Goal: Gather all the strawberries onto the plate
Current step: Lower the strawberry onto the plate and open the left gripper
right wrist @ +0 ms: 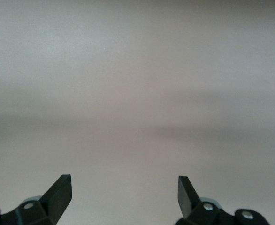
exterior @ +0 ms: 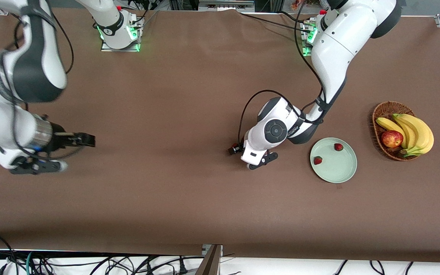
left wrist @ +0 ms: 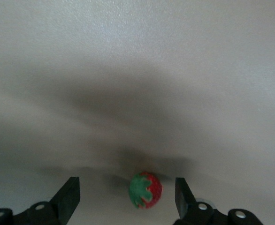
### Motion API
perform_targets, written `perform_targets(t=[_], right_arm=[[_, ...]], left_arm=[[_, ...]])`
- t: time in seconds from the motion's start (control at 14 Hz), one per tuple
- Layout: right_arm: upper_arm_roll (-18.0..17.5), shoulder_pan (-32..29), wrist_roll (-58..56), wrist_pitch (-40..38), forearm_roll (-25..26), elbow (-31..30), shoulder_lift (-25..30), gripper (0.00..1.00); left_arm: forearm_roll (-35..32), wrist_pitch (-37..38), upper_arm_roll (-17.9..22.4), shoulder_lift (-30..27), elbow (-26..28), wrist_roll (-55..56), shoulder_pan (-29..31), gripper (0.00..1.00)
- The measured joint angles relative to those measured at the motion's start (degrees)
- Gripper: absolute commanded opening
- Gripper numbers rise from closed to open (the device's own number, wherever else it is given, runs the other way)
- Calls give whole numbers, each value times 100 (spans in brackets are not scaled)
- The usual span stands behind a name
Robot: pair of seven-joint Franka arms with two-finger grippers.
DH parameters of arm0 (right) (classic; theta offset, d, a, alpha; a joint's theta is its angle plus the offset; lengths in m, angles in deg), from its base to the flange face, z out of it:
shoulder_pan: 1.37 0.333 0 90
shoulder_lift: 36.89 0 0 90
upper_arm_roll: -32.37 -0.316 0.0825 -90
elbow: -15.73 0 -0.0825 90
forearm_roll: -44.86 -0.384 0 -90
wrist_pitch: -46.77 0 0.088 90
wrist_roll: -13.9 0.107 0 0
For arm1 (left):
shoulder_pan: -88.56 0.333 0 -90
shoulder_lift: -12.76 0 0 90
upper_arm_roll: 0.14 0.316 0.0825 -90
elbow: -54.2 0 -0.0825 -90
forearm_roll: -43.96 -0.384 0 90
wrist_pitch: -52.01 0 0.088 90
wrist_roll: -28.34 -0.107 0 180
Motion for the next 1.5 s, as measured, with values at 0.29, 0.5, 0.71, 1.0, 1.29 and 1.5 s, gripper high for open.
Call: perform_targets(t=[0.29, 0.5, 0.71, 1.0, 1.29, 1.5], right_arm=[[-439, -440, -31, -102, 547, -984, 1219, 100], [-478, -602, -39, -108, 560, -1627, 1900, 100], [-485, -703, -46, -106, 563, -1994, 2283, 100], [-486, -745, -93, -102, 566, -2038, 2312, 100], [-486, -756, -99, -100, 569, -2038, 2276, 100], [-486, -764, -99, -95, 570, -2038, 2272, 100]], left_arm=[[0, -101, 337, 26, -5, 38, -443, 74], [0, -106, 354, 26, -20, 56, -475, 64], [0, -109, 369, 26, -22, 56, -475, 43], [-33, -133, 366, 24, -54, 53, -483, 18], [-35, -116, 377, 20, -70, 53, -471, 12], [-113, 401, 451, -87, -211, 6, -312, 12]])
